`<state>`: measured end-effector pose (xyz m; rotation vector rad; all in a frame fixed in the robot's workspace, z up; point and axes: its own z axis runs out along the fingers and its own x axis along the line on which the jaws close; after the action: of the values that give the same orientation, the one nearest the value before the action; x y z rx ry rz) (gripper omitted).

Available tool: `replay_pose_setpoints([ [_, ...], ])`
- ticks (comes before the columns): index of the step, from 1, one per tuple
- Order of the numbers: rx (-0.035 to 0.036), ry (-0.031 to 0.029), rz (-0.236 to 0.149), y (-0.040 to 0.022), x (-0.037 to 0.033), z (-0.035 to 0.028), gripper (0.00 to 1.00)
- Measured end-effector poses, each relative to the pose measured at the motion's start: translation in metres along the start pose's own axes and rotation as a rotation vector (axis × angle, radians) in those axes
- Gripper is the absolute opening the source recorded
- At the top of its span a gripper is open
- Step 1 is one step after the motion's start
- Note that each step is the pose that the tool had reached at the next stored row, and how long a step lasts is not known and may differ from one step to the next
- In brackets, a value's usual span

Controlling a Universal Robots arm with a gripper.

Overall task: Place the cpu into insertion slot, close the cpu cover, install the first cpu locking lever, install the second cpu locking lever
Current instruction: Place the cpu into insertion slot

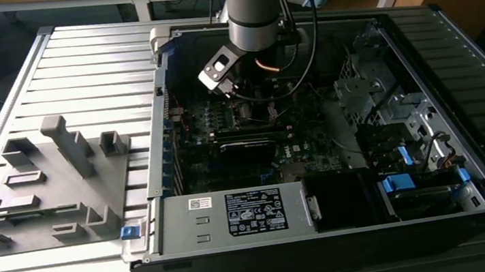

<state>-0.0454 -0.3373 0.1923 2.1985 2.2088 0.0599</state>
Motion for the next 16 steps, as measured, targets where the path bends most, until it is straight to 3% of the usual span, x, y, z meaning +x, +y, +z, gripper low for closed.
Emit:
replay_pose_setpoints([
  [16,0.0005,-0.0008,0.000,-0.0001,-0.0008,-0.0009,0.54],
])
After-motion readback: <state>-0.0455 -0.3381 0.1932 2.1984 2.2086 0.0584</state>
